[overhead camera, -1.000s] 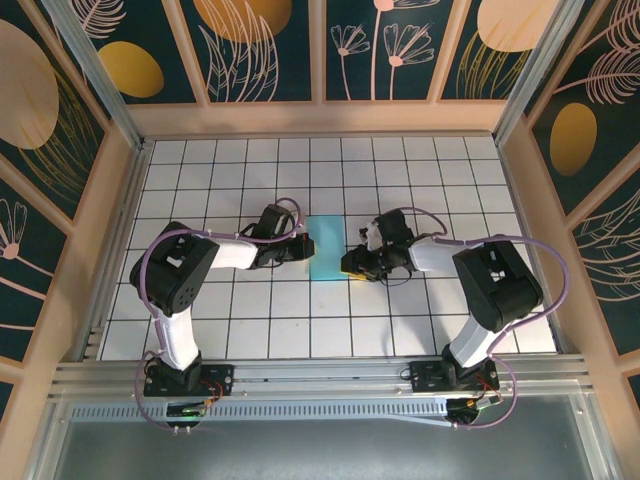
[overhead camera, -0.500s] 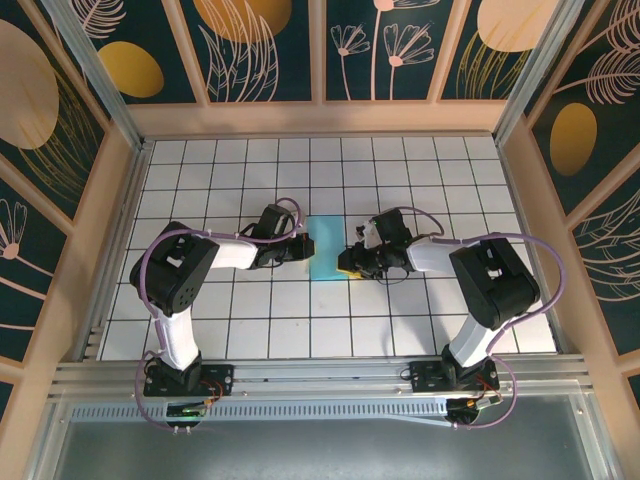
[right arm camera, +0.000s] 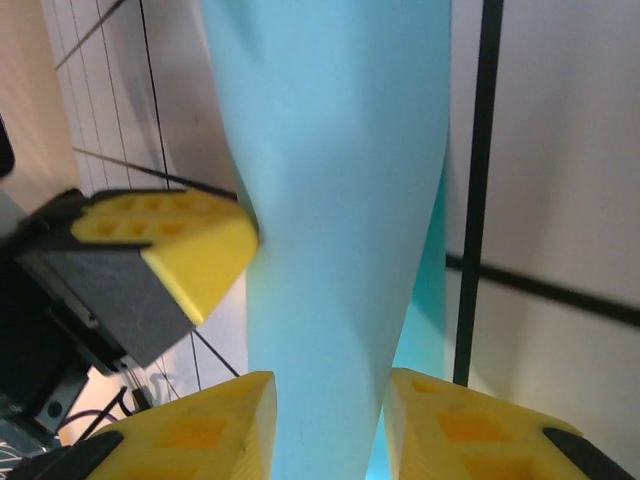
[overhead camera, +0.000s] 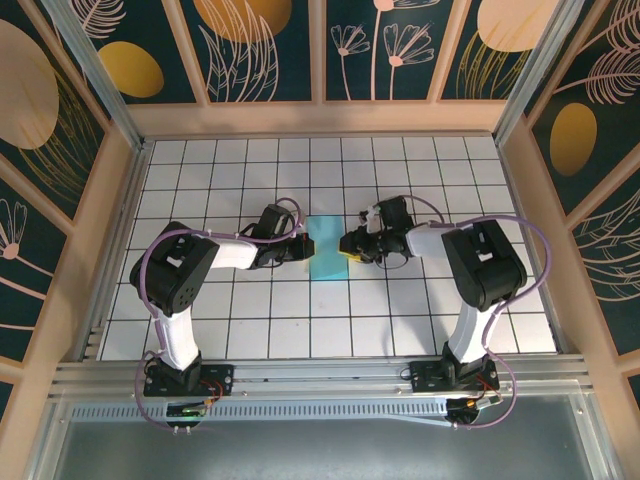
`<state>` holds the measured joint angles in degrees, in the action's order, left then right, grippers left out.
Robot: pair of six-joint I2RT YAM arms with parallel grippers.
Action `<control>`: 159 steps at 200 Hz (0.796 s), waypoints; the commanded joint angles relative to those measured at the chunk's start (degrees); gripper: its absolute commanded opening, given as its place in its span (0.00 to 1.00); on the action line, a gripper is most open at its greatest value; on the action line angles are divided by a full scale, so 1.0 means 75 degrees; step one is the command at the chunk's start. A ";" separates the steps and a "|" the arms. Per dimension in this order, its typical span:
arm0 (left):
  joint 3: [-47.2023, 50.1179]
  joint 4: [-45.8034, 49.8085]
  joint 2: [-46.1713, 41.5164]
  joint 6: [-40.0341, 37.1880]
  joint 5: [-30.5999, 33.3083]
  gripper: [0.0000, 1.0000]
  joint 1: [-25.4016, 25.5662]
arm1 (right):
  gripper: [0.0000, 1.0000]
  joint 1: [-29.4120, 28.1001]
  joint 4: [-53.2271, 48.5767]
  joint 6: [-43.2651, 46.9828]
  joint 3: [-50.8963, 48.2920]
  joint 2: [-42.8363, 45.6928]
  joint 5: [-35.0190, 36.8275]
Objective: Fold a paper plane with a square sheet of paper (fold left side to right side)
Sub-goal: Fold the triangle a second time at the center of the table.
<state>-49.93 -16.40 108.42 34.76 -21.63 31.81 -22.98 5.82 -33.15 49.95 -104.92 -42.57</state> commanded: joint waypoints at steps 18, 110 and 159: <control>0.0106 0.0081 0.0157 -0.0168 0.0130 0.02 -0.0015 | 0.33 0.0209 -0.0061 0.0372 0.0602 -0.0482 -0.0264; 0.0008 0.0169 -0.0147 -0.0240 0.0208 0.15 -0.0024 | 0.10 0.0229 -0.0448 0.0674 0.0787 -0.0715 -0.0185; -0.0002 0.0749 -0.1628 -0.0777 0.0860 0.38 -0.0017 | 0.02 0.0235 -0.0646 0.0526 0.0724 -0.0360 -0.0149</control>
<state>-49.91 -13.89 103.94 32.82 -19.27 31.88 -21.56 2.68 -28.84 54.41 -109.78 -43.57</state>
